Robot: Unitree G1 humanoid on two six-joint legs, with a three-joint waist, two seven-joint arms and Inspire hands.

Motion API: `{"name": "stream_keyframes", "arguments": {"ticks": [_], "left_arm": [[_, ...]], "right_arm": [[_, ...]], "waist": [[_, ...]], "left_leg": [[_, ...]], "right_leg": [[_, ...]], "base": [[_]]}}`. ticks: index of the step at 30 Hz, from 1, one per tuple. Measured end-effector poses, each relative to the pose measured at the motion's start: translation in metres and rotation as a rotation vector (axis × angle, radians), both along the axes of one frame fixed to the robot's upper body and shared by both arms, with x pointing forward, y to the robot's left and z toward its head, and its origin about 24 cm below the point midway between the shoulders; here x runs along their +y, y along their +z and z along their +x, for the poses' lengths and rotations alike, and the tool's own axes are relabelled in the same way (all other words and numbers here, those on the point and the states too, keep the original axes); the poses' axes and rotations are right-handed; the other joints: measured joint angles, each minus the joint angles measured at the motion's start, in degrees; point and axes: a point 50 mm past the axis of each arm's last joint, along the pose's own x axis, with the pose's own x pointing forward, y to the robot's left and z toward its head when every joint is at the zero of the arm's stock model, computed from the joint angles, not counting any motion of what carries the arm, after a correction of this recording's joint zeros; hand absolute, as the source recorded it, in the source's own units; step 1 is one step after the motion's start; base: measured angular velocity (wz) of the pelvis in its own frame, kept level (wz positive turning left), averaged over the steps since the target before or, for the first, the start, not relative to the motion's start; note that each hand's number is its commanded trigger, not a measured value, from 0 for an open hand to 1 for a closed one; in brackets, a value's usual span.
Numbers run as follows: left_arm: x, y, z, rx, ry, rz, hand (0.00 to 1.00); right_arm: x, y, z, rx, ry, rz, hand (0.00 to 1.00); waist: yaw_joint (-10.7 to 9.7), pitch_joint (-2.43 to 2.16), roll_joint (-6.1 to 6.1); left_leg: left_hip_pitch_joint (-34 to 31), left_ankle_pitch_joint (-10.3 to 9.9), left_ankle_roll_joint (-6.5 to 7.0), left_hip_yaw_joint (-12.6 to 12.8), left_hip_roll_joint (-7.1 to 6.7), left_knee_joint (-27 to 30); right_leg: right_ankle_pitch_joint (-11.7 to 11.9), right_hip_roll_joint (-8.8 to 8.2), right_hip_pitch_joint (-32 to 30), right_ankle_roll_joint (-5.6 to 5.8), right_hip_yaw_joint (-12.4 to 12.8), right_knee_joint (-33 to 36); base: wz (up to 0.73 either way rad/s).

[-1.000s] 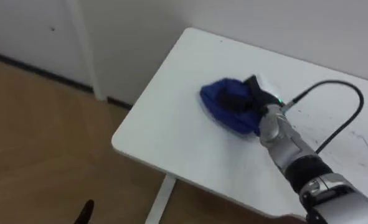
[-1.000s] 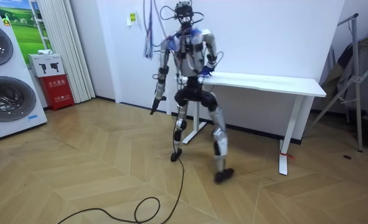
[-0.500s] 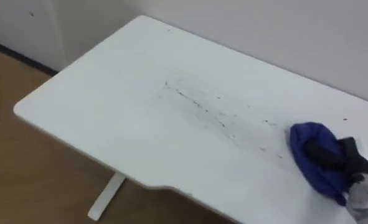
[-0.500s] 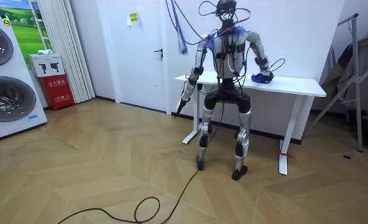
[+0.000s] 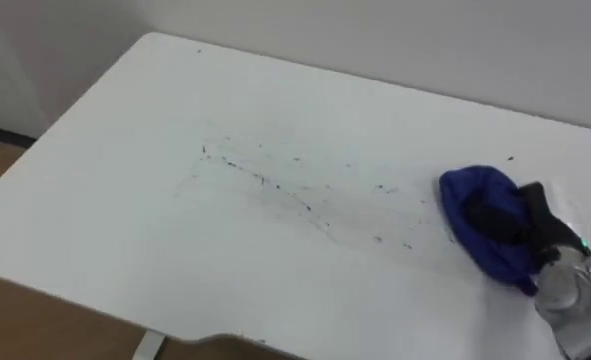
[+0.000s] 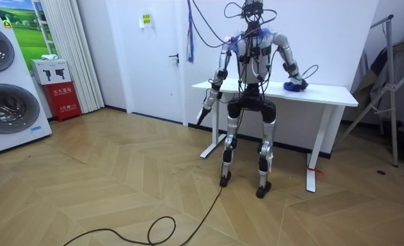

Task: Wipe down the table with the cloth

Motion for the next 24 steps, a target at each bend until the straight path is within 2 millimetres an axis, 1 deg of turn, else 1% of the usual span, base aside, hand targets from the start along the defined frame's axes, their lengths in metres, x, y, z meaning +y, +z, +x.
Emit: {"name": "stream_keyframes", "arguments": {"ticks": [1, 2, 3, 4, 5, 7, 8, 9, 10, 11, 12, 13, 14, 15, 16, 17, 18, 19, 20, 21, 22, 23, 24], "left_arm": [[-0.001, 0.000, 0.000, 0.002, -0.009, 0.000, 0.00], [-0.004, -0.001, 0.001, 0.004, -0.027, -0.001, 0.00], [-0.004, -0.001, 0.003, 0.002, -0.041, 0.002, 0.00], [-0.004, -0.001, 0.004, -0.003, -0.043, 0.003, 0.00], [-0.004, 0.000, 0.007, -0.015, -0.047, 0.005, 0.00], [-0.006, 0.000, 0.014, -0.037, -0.058, 0.007, 0.00], [-0.008, -0.001, 0.018, -0.046, -0.061, 0.002, 0.00], [-0.009, -0.002, 0.023, -0.053, -0.075, -0.004, 0.00], [-0.010, -0.002, 0.028, -0.062, -0.082, -0.007, 0.00], [-0.012, -0.003, 0.034, -0.072, -0.086, -0.014, 0.00], [-0.013, -0.004, 0.037, -0.072, -0.084, -0.021, 0.00], [-0.013, -0.004, 0.038, -0.074, -0.082, -0.024, 0.00], [-0.014, -0.004, 0.039, -0.075, -0.084, -0.031, 0.00], [-0.017, -0.005, 0.046, -0.077, -0.103, -0.048, 0.00], [-0.019, -0.006, 0.050, -0.078, -0.121, -0.055, 0.00], [-0.022, -0.005, 0.057, -0.091, -0.149, -0.065, 0.00], [-0.022, -0.005, 0.055, -0.086, -0.164, -0.064, 0.00], [-0.021, -0.005, 0.053, -0.080, -0.162, -0.063, 0.00], [-0.019, -0.004, 0.044, -0.057, -0.150, -0.057, 0.00], [-0.018, -0.004, 0.031, -0.027, -0.127, -0.055, 0.00], [-0.017, -0.003, 0.025, -0.015, -0.118, -0.054, 0.00], [-0.016, -0.003, 0.015, 0.006, -0.102, -0.054, 0.00], [-0.016, -0.003, 0.008, 0.022, -0.094, -0.054, 0.00]], "right_arm": [[-0.005, -0.002, -0.009, 0.006, -0.033, -0.001, 1.00], [-0.013, -0.004, -0.023, 0.010, -0.091, -0.005, 1.00], [-0.020, -0.005, -0.033, 0.016, -0.136, -0.007, 1.00], [-0.022, -0.005, -0.036, 0.022, -0.149, -0.007, 1.00], [-0.025, -0.003, -0.037, 0.024, -0.160, -0.016, 1.00], [-0.024, 0.000, -0.029, 0.022, -0.159, -0.023, 1.00], [-0.020, 0.002, -0.018, 0.028, -0.151, -0.021, 1.00], [-0.016, 0.004, -0.007, 0.043, -0.142, -0.023, 1.00], [-0.012, 0.006, -0.001, 0.047, -0.127, -0.029, 1.00], [0.004, 0.011, 0.018, 0.057, -0.048, -0.032, 1.00], [0.029, 0.020, 0.045, 0.055, 0.096, -0.051, 1.00], [0.045, 0.025, 0.059, 0.043, 0.172, -0.057, 1.00], [0.084, 0.040, 0.088, -0.002, 0.337, -0.066, 1.00], [0.117, 0.055, 0.111, -0.045, 0.476, -0.086, 1.00], [0.128, 0.062, 0.120, -0.069, 0.518, -0.082, 1.00], [0.143, 0.077, 0.134, -0.121, 0.573, -0.067, 1.00], [0.152, 0.088, 0.143, -0.157, 0.600, -0.058, 1.00], [0.152, 0.091, 0.145, -0.167, 0.603, -0.054, 1.00], [0.151, 0.090, 0.147, -0.164, 0.602, -0.046, 1.00], [0.145, 0.082, 0.141, -0.141, 0.579, -0.042, 1.00], [0.140, 0.076, 0.136, -0.125, 0.561, -0.042, 1.00], [0.127, 0.057, 0.121, -0.068, 0.518, -0.035, 1.00], [0.110, 0.029, 0.096, 0.024, 0.464, -0.028, 1.00]], "waist": [[-0.4, 0.01, -0.14], [-1.7, -0.04, -0.22], [-2.0, -0.10, -0.10], [-1.8, -0.16, 0.02], [-1.6, -0.33, 0.37], [-1.3, -0.29, 0.95], [-0.9, -0.28, 1.43], [0.0, -0.29, 1.70], [1.0, -0.25, 1.81], [2.8, -0.17, 1.93], [4.5, -0.09, 1.99], [5.1, 0.04, 2.00], [5.3, 0.10, 1.90], [5.8, 0.42, 1.86], [6.3, 0.54, 1.76], [8.0, 0.87, 1.63], [9.3, 0.97, 1.41], [9.9, 1.05, 1.31], [10.4, 0.98, 0.99], [10.3, 0.97, 0.85], [10.3, 0.98, 0.85], [9.9, 0.96, 0.82], [9.1, 0.96, 0.83]], "left_leg": [[0.4, 0.0, -0.02, -0.3, -0.08, -0.1], [0.6, 0.0, -0.05, -1.3, -0.25, -0.1], [0.8, 0.0, -0.06, -1.5, -0.25, -0.2], [1.0, -0.1, -0.13, -1.5, -0.19, -0.2], [1.1, -0.3, -0.41, -1.5, -0.03, -0.2], [1.3, -0.4, -0.52, -1.0, 0.24, -0.7], [1.7, -0.4, -0.55, -0.7, 0.47, -1.1], [1.9, -0.3, -0.70, 0.0, 0.84, -1.2], [1.9, -0.3, -0.81, 0.7, 1.10, -1.2], [1.9, -0.3, -1.31, 1.9, 1.66, -1.5], [1.8, -0.3, -1.33, 1.6, 1.78, -1.7], [1.8, -0.3, -1.34, 1.2, 1.84, -1.8], [1.2, -0.2, -1.53, 0.3, 1.93, -1.7], [0.6, 0.1, -1.70, -0.7, 1.95, -1.5], [0.2, 0.2, -1.74, -1.3, 1.89, -1.5], [0.0, 0.5, -1.64, -2.3, 1.75, -1.5], [-0.4, 0.6, -1.43, -3.9, 1.37, -1.5], [-0.3, 0.7, -1.34, -4.4, 1.19, -1.5], [-0.1, 0.8, -1.25, -5.7, 0.66, -1.3], [0.0, 0.8, -1.09, -6.6, 0.25, -1.3], [0.1, 0.7, -1.02, -7.2, 0.13, -1.3], [0.2, 0.8, -0.90, -8.0, -0.18, -1.2], [0.3, 0.9, -0.64, -7.9, -0.66, -1.1]], "right_leg": [[0.0, -0.02, 0.9, 0.20, -0.8, -0.7], [0.2, -0.01, 2.2, 0.45, -2.0, -1.4], [0.2, 0.05, 2.6, 0.45, -2.4, -1.4], [0.2, 0.10, 2.8, 0.45, -2.6, -1.4], [0.2, 0.21, 2.8, 0.45, -3.1, -1.4], [0.2, 0.39, 2.7, 0.44, -2.7, -1.2], [0.5, 0.61, 2.7, 0.27, -2.2, -1.1], [0.6, 0.83, 2.3, 0.04, -1.7, -0.7], [0.7, 0.91, 1.8, -0.08, -1.3, -0.1], [1.1, 1.28, 0.5, -0.64, -0.6, 0.7], [1.5, 1.75, -0.7, -1.25, -0.4, 1.0], [1.7, 1.94, -1.0, -1.56, -0.5, 1.0], [1.9, 2.30, -1.6, -1.85, -0.7, 1.0], [1.9, 2.38, -1.7, -1.93, -1.6, 0.9], [1.9, 2.40, -1.6, -1.92, -2.0, 0.6], [1.8, 2.40, -1.6, -1.86, -2.6, 0.4], [1.7, 2.37, -1.0, -1.75, -3.6, -0.6], [1.7, 2.32, -0.5, -1.65, -3.9, -0.8], [1.4, 1.99, 0.7, -1.20, -5.4, -1.5], [1.2, 1.59, 1.7, -0.84, -6.9, -1.4], [1.2, 1.50, 2.1, -0.83, -7.7, -1.4], [1.1, 1.25, 3.1, -0.74, -8.7, -1.4], [1.0, 0.80, 3.9, -0.61, -8.8, -1.4]], "base": [[0.40], [0.36], [0.26], [0.00], [-0.10], [-0.18], [-0.32], [-0.40], [-0.59], [-0.80], [-0.79], [-0.52], [0.00], [0.23], [0.47], [0.59], [0.60], [0.68], [0.68], [0.69], [0.70], [0.73], [0.76]]}}
